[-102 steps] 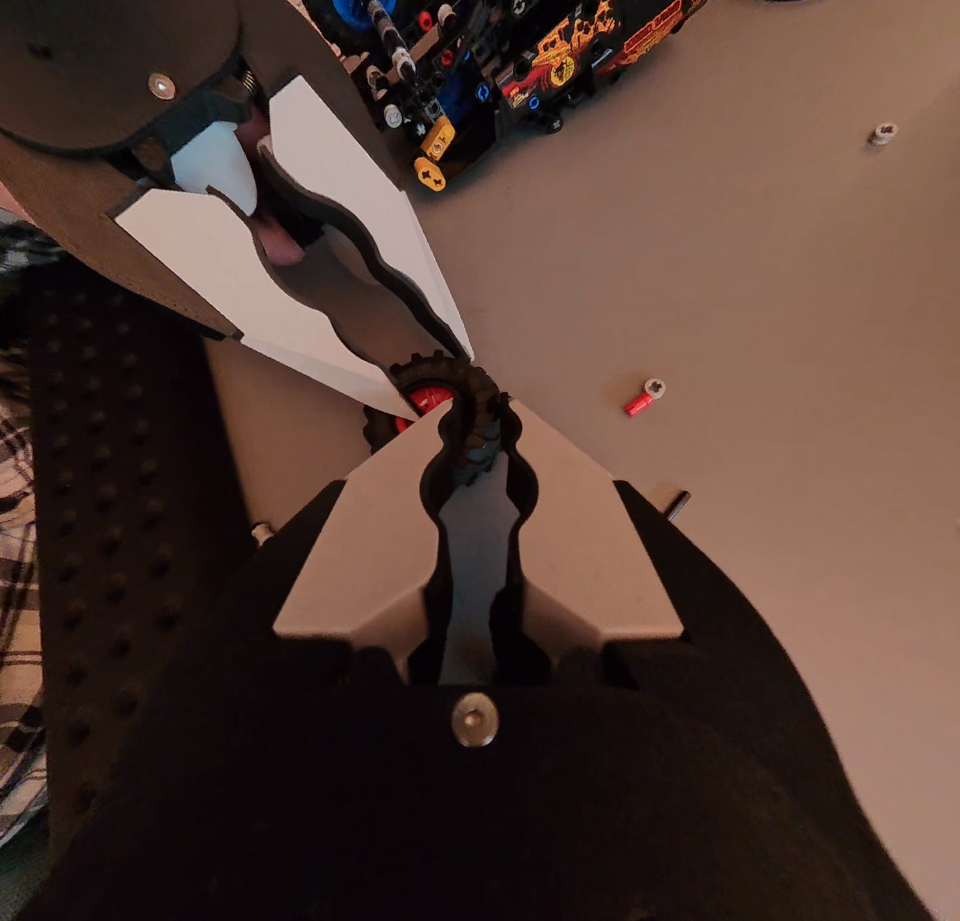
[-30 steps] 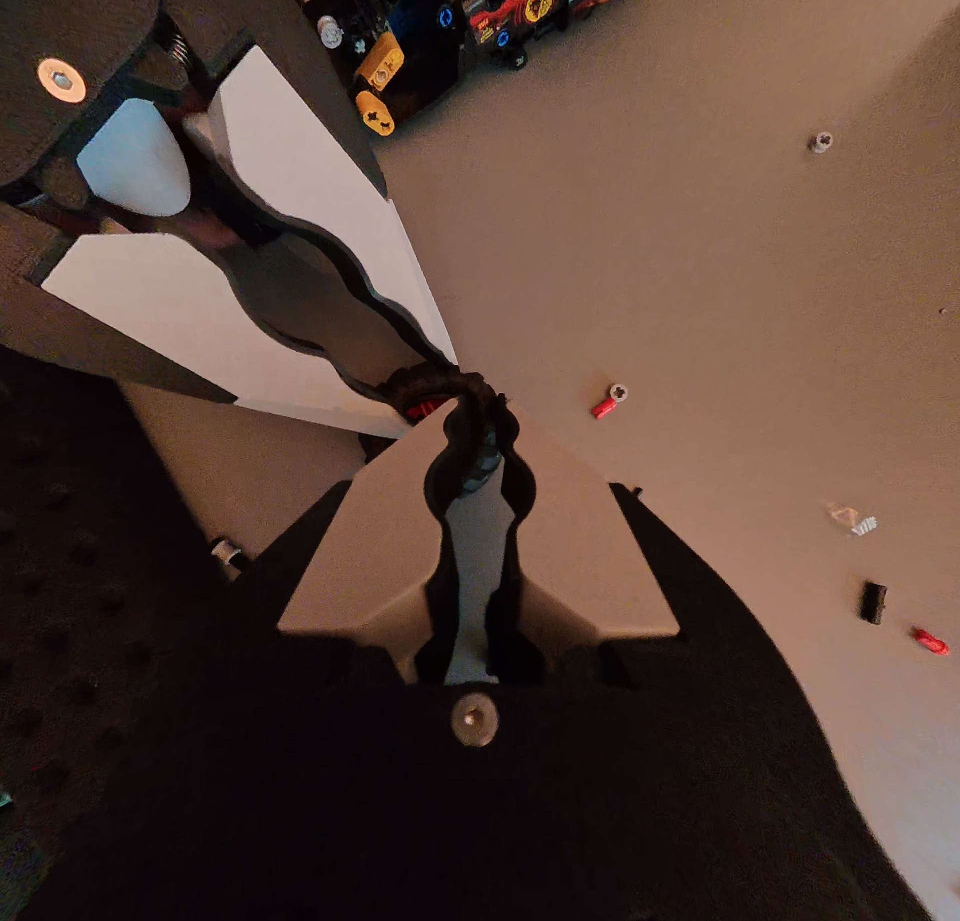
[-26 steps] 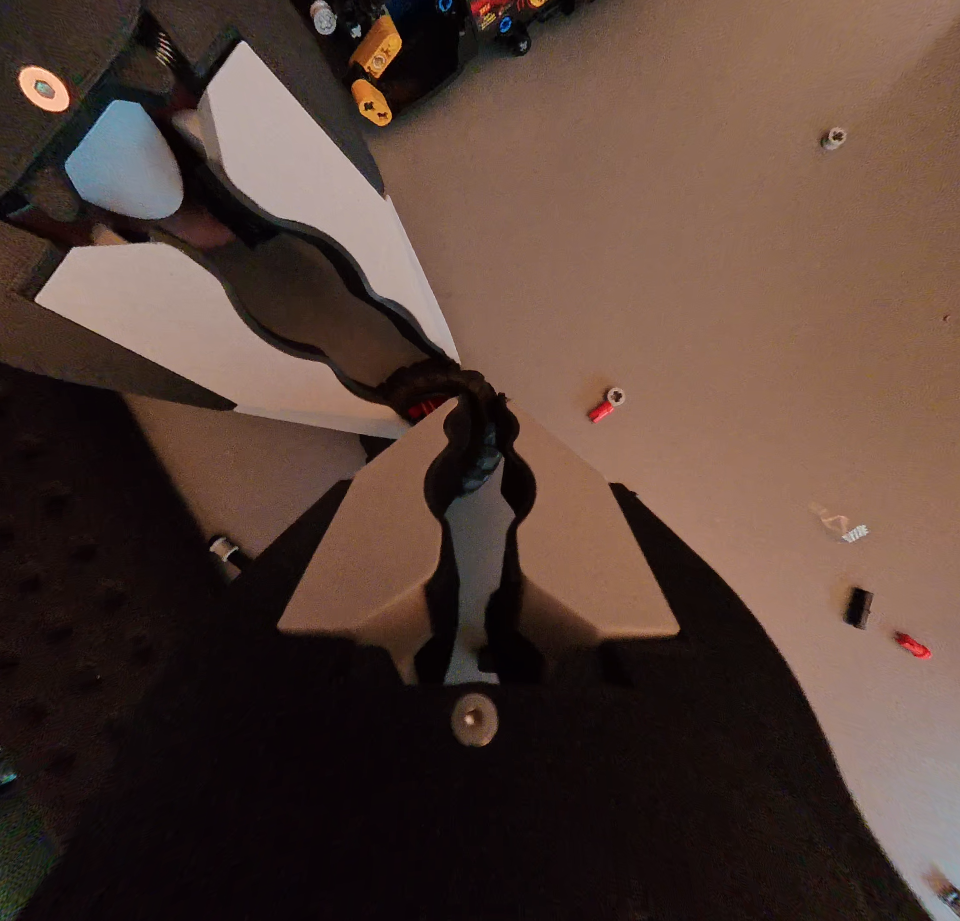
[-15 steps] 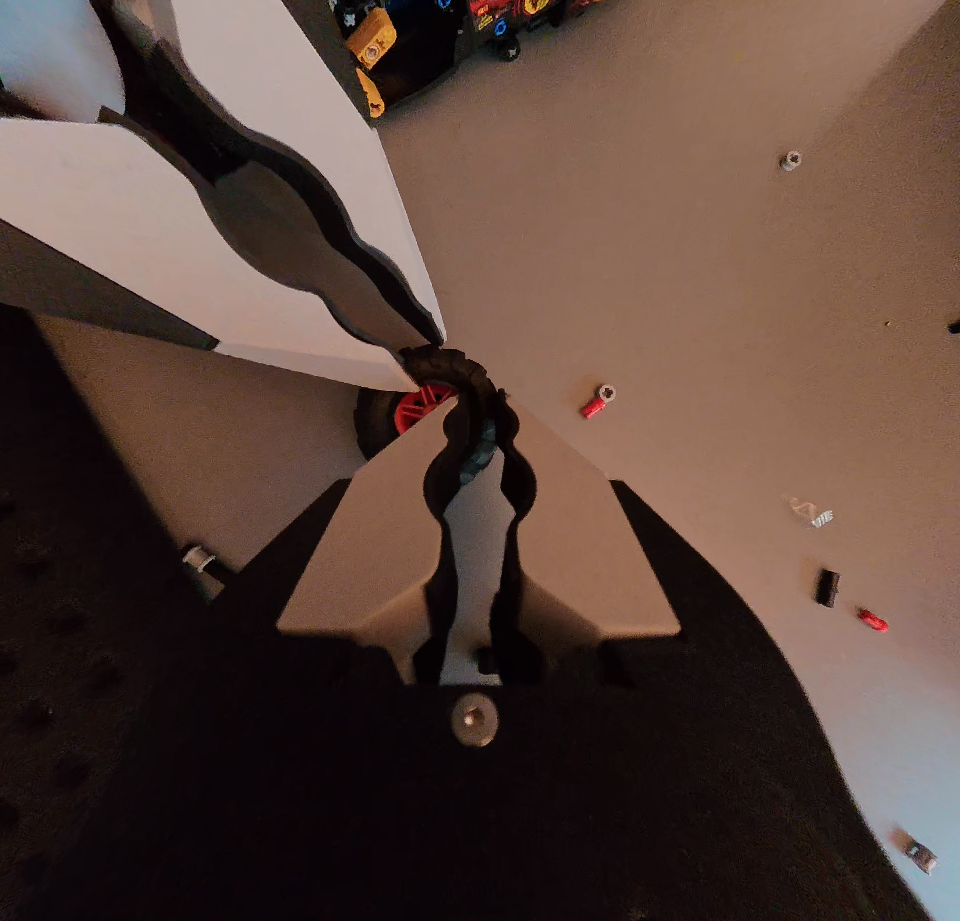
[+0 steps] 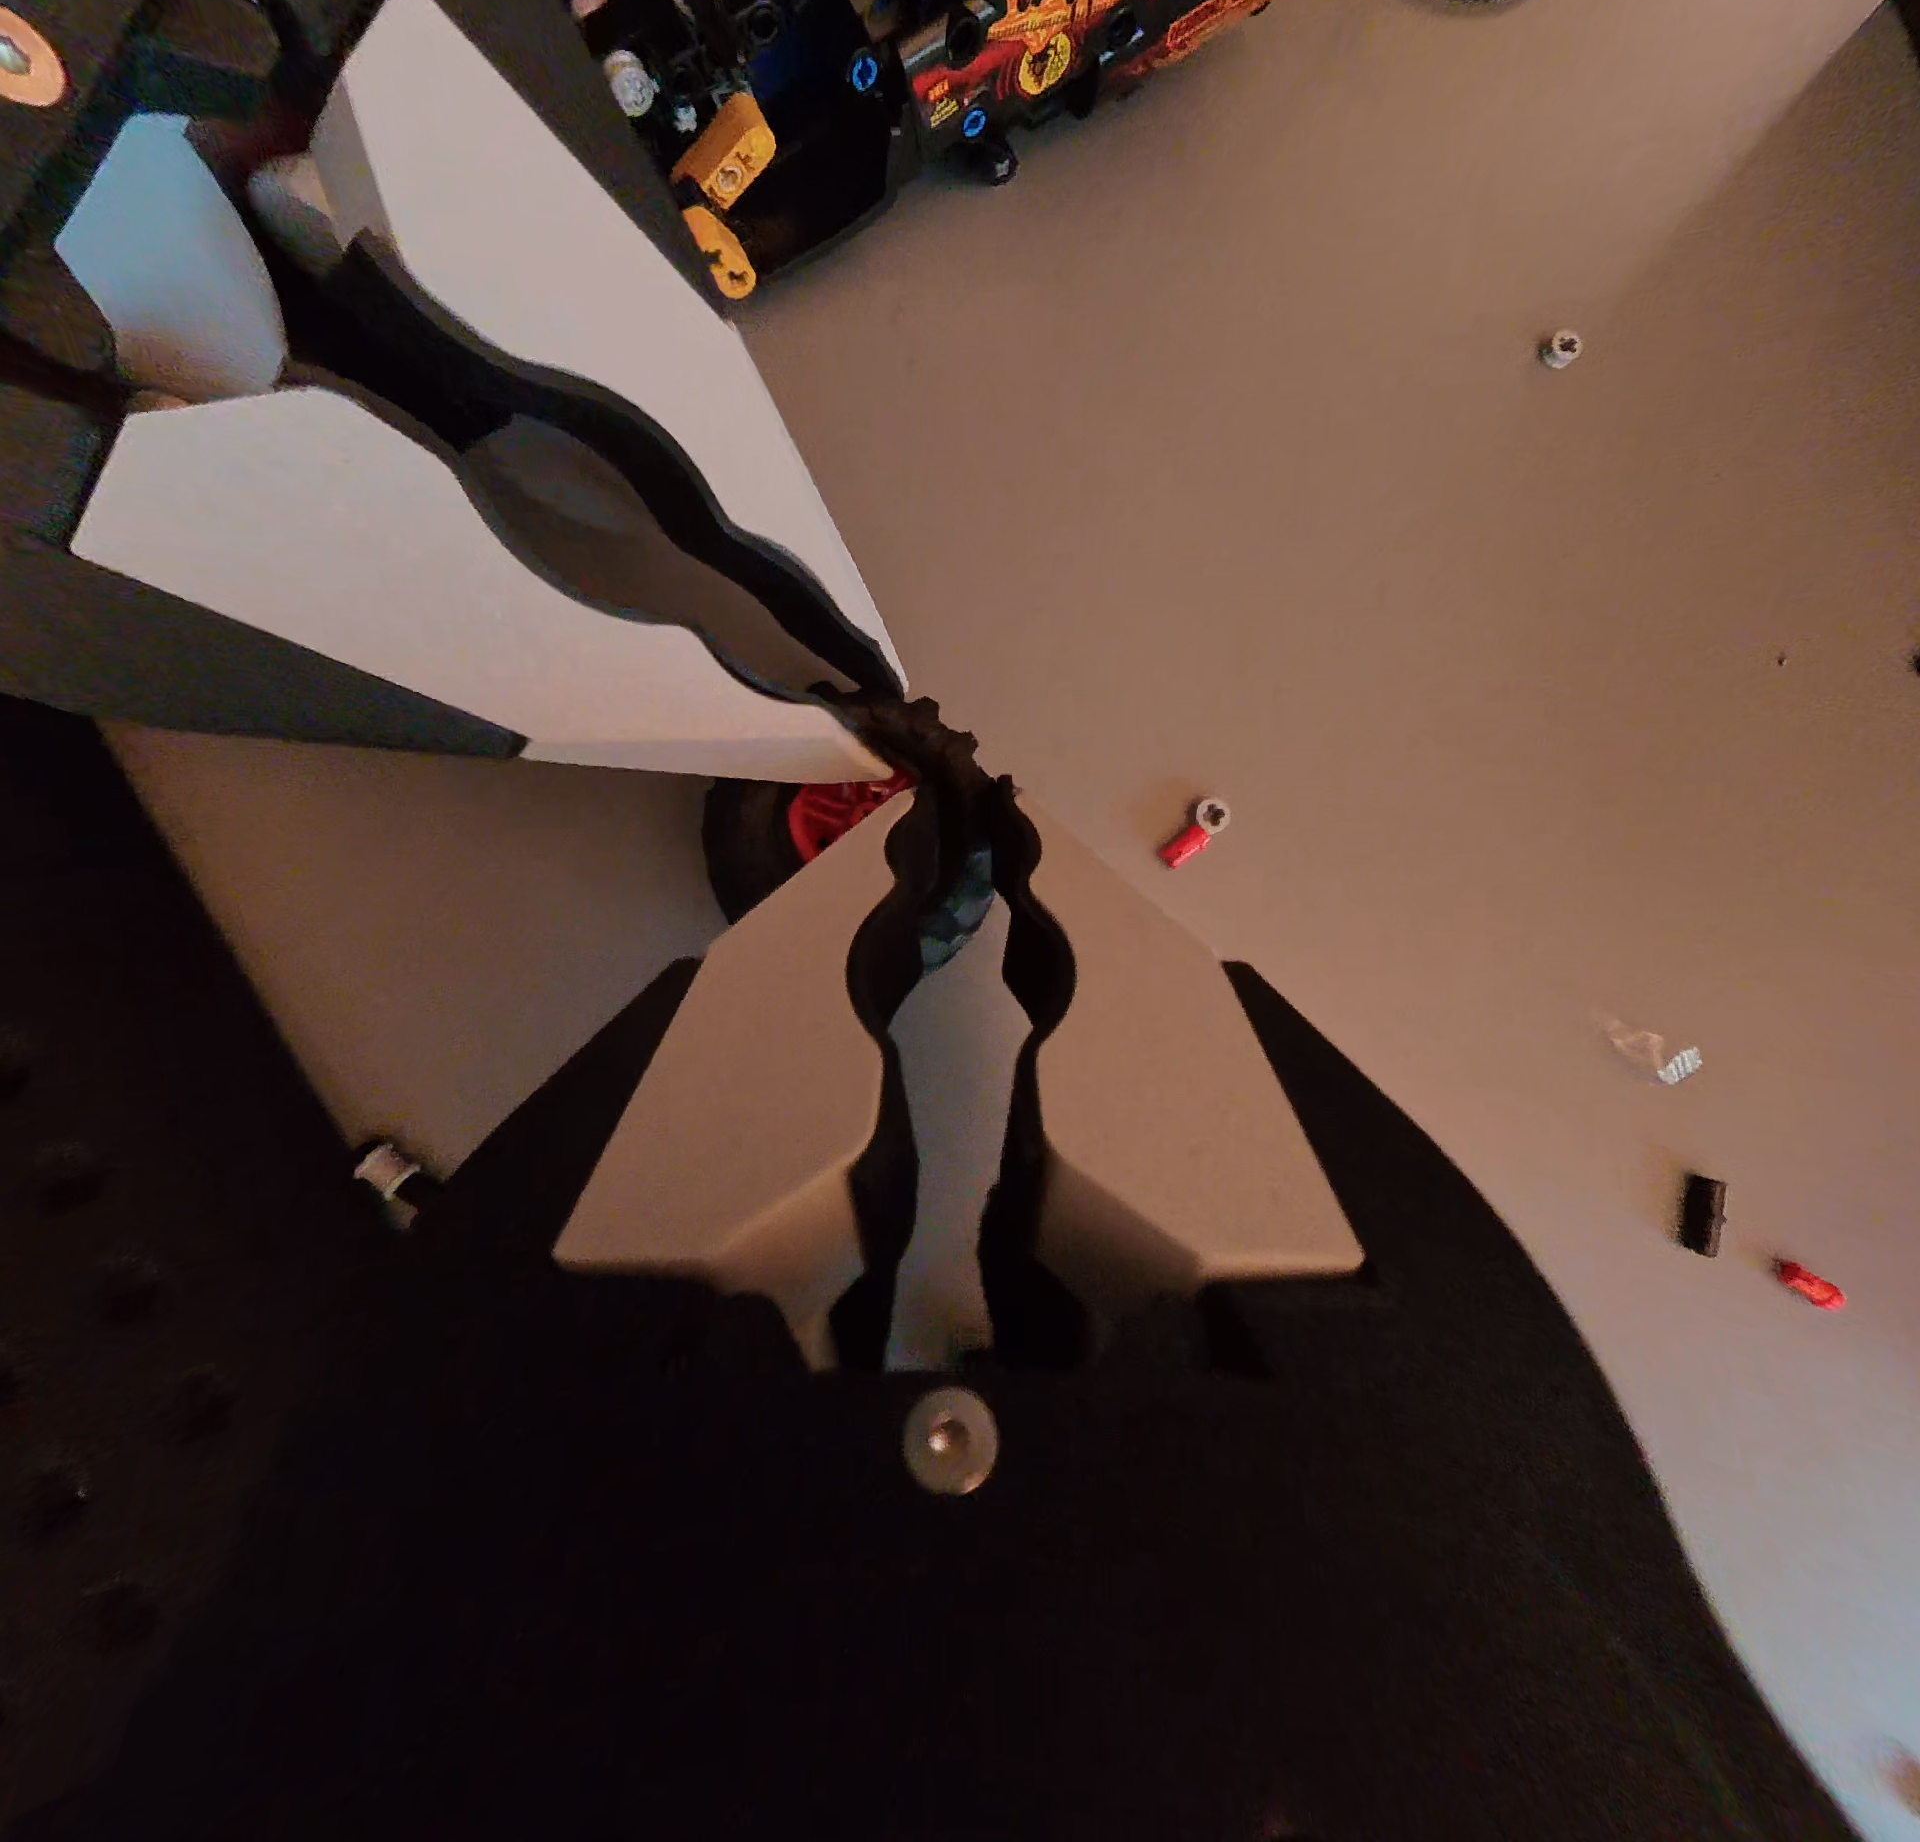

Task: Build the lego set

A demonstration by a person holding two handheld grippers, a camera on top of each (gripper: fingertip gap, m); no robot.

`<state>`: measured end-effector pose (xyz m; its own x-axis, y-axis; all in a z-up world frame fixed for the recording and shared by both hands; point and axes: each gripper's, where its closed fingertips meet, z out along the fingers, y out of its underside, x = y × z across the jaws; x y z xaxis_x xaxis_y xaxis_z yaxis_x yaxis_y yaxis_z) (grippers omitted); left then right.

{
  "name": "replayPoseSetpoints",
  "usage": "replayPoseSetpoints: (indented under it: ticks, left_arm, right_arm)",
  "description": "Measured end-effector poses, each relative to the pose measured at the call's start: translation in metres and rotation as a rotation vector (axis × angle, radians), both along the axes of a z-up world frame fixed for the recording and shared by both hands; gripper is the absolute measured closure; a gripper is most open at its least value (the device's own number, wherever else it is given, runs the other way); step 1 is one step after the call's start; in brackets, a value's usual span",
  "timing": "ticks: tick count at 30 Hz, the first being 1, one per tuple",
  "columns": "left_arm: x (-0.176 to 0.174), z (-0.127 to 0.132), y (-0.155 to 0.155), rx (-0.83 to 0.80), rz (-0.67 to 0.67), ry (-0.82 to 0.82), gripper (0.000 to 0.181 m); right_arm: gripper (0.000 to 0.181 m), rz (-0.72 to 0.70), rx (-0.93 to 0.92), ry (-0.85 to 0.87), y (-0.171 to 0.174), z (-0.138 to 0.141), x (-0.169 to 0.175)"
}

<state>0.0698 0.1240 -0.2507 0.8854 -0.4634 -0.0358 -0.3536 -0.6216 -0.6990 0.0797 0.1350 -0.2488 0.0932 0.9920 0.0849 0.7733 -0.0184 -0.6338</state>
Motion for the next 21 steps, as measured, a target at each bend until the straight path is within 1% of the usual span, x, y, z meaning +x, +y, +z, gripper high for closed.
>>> replayPoseSetpoints:
  ticks: [3,7,8,10,13,16,18,21]
  left_arm:
    - [-0.001,0.000,0.002,0.011,0.034,-0.060,0.169]
    - [0.001,0.000,0.000,0.015,0.008,-0.044,0.169]
    - [0.003,0.000,0.000,0.022,0.007,-0.031,0.168]
    - [0.005,0.000,-0.001,0.047,0.002,0.023,0.168]
    - [0.005,0.000,0.000,0.044,-0.008,0.023,0.168]
    - [0.005,0.000,0.000,0.055,-0.010,0.061,0.168]
    - [0.006,0.000,0.000,0.051,-0.013,0.053,0.168]
    - [0.006,0.000,0.001,0.052,-0.015,0.070,0.168]
  right_arm:
    - [0.173,-0.008,-0.041,0.034,0.001,0.000,-0.002]
    - [0.172,-0.019,-0.165,0.108,0.000,0.002,-0.002]
    - [0.171,-0.021,-0.165,0.110,-0.002,0.003,0.000]
    - [0.171,-0.022,-0.108,0.099,-0.003,0.003,0.004]
    - [0.173,-0.027,-0.081,0.096,-0.003,0.005,0.006]
    - [0.173,-0.031,-0.095,0.098,-0.002,0.006,0.008]
    - [0.173,-0.033,-0.101,0.093,-0.002,0.006,0.009]
    - [0.174,-0.035,-0.062,0.066,-0.002,0.006,0.011]
